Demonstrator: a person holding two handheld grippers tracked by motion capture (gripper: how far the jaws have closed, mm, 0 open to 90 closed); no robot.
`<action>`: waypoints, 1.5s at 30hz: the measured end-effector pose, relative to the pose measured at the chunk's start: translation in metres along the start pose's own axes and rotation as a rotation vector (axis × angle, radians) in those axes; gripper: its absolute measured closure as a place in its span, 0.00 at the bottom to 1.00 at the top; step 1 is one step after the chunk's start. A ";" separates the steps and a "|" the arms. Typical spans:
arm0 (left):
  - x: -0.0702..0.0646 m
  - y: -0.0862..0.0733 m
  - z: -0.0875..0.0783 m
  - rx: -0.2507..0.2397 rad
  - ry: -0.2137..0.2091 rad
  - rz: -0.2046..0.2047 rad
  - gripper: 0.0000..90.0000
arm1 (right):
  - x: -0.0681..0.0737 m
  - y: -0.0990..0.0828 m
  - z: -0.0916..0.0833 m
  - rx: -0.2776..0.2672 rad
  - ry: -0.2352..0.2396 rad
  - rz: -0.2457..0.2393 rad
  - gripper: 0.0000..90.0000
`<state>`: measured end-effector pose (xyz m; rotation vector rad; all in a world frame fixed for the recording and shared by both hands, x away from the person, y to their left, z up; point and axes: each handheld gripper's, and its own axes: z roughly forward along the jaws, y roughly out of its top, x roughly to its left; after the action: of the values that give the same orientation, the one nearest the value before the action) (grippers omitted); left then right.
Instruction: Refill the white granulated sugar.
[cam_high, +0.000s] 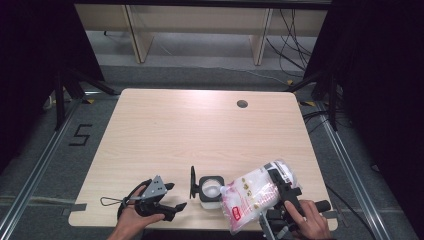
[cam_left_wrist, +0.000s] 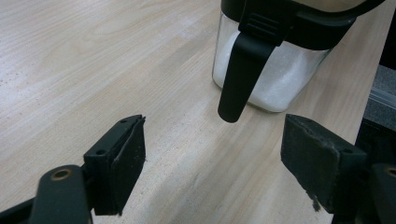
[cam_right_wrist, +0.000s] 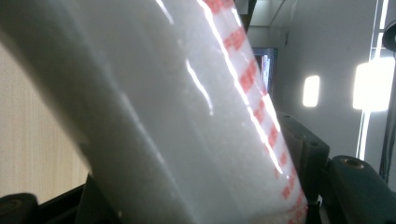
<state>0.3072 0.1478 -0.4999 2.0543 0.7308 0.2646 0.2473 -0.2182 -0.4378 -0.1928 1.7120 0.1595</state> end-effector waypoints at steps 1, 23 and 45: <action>0.000 0.000 0.000 0.000 0.000 0.000 0.24 | 0.000 0.000 0.000 -0.005 -0.002 -0.001 0.46; 0.000 0.000 0.000 0.001 -0.004 0.007 0.24 | 0.000 -0.011 0.004 -0.043 0.046 0.120 0.46; -0.001 0.000 0.001 -0.005 0.000 0.000 0.24 | 0.007 -0.028 0.019 -0.146 0.183 0.331 0.48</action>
<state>0.3069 0.1467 -0.5008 2.0494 0.7287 0.2662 0.2704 -0.2413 -0.4469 -0.0307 1.9072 0.5263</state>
